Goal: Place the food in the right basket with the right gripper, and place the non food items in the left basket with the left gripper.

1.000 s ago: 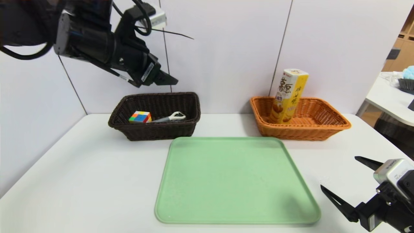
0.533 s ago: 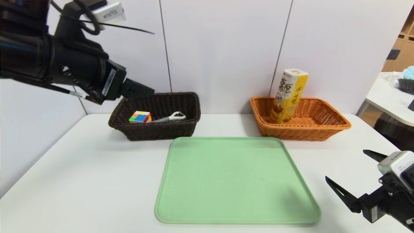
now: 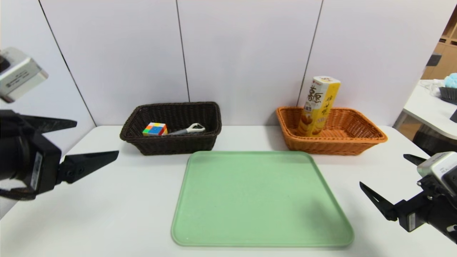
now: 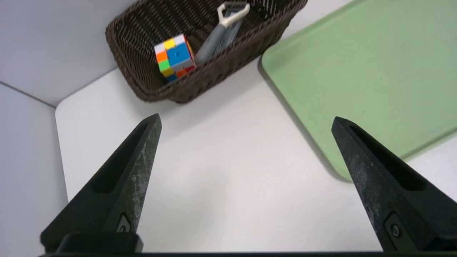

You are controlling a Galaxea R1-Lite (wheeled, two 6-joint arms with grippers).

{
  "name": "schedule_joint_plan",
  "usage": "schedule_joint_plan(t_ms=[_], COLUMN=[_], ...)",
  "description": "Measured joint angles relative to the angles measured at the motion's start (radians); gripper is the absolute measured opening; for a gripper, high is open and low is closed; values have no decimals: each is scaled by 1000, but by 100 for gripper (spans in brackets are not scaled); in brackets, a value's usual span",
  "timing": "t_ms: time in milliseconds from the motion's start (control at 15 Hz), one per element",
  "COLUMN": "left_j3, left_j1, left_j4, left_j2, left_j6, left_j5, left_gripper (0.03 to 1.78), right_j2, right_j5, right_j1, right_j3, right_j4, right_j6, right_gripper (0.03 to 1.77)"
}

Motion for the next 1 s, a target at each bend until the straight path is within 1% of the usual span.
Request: schedule_joint_plan(t_ms=[133,267,467,600,1000], left_j3=[123,234,361,406,497], left_j1=[2,5,37,71,164], left_j4=[-40,-87,-145,-156,-161], left_j2=[-87,-164,-258,-304,-400], left_j6=[-11,-19,-21,-27,-64], left_j5=[16,49,77,79,78], left_gripper=[169,169,169,169,169], right_j2=[0,1,1,-1,-41], right_j5=[-8,-12,-49,-63,-67], right_j1=[1,1,1,-4,-71], right_j3=[-27,-48,-64,-64,-58], right_j4=[9,11,9,9,10], right_j6=[0,1,1,3,9], right_gripper=[170,170,170,170,170])
